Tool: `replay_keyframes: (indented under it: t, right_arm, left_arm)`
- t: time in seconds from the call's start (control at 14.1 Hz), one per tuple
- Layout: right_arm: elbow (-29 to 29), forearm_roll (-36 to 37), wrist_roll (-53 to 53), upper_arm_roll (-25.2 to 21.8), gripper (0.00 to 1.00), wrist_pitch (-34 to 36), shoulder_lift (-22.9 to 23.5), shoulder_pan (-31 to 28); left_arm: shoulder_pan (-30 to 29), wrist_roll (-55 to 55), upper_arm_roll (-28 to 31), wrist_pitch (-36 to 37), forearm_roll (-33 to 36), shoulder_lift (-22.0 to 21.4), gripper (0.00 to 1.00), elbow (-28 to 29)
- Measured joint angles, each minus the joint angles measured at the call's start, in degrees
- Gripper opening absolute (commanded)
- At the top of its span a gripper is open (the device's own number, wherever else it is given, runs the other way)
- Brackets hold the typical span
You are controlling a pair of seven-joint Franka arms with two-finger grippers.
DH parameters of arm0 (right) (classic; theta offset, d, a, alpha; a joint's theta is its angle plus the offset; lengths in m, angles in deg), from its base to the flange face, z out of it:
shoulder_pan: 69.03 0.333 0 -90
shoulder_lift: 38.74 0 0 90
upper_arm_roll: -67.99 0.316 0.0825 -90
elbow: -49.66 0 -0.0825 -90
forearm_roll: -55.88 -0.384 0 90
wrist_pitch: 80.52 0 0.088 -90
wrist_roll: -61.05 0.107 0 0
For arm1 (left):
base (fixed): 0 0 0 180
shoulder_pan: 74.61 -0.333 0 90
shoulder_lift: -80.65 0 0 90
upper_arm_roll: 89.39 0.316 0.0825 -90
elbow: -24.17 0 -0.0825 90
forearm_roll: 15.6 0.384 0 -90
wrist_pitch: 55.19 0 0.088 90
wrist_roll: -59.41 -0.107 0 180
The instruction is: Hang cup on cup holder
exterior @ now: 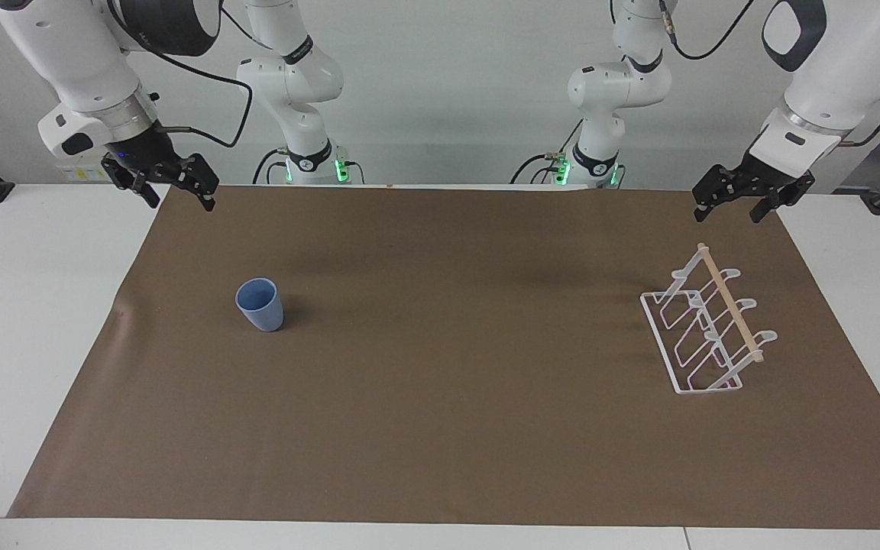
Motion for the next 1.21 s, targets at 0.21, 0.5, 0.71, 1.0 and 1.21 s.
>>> replay_keyframes:
  t: [0.21, 0.5, 0.71, 1.0, 1.21]
  right_arm:
    - [0.01, 0.00, 0.00, 0.00, 1.00, 0.01, 0.00, 0.00]
    - [0.02, 0.01, 0.00, -0.31, 1.00, 0.40, -0.12, -0.01]
    - [0.03, 0.01, 0.00, -0.69, 1.00, 0.43, -0.52, -0.02]
    - [1.49, 0.01, -3.31, -0.69, 1.00, -2.01, -0.84, 0.02]
    - [7.44, 0.01, -5.96, -0.72, 1.00, -7.84, -2.70, 0.00]
  left_arm:
    - [0.00, 0.00, 0.00, 0.00, 0.00, 0.00, 1.00, 0.00]
    - [0.00, 0.00, 0.00, 0.00, 0.00, 0.00, 1.00, 0.00]
    - [0.00, 0.00, 0.00, 0.00, 0.00, 0.00, 1.00, 0.00]
    - [0.00, 0.00, 0.00, 0.00, 0.00, 0.00, 1.00, 0.00]
    - [0.00, 0.00, 0.00, 0.00, 0.00, 0.00, 1.00, 0.00]
